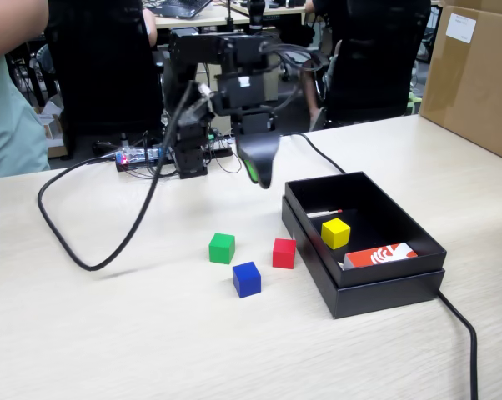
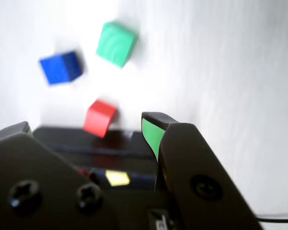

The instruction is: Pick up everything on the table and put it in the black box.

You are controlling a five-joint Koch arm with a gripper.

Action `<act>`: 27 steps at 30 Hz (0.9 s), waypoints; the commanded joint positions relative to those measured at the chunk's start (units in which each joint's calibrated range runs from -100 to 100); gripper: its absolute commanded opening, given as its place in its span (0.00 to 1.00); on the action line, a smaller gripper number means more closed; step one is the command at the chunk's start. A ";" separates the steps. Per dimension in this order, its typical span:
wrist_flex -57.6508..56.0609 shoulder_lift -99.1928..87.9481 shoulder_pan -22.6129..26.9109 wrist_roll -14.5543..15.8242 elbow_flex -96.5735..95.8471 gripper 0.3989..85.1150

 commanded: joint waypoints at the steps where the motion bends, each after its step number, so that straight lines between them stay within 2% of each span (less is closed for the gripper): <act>1: -0.02 -3.80 -2.15 -0.39 -1.76 0.55; 7: 0.15 8.48 -4.20 -0.20 -4.75 0.55; 21: 2.40 30.86 -5.27 -0.20 4.77 0.53; 23: 2.40 33.38 -5.32 -0.05 6.67 0.46; 24: 2.40 34.07 -5.27 0.20 7.12 0.36; 27: 2.40 34.19 -5.27 0.49 7.76 0.18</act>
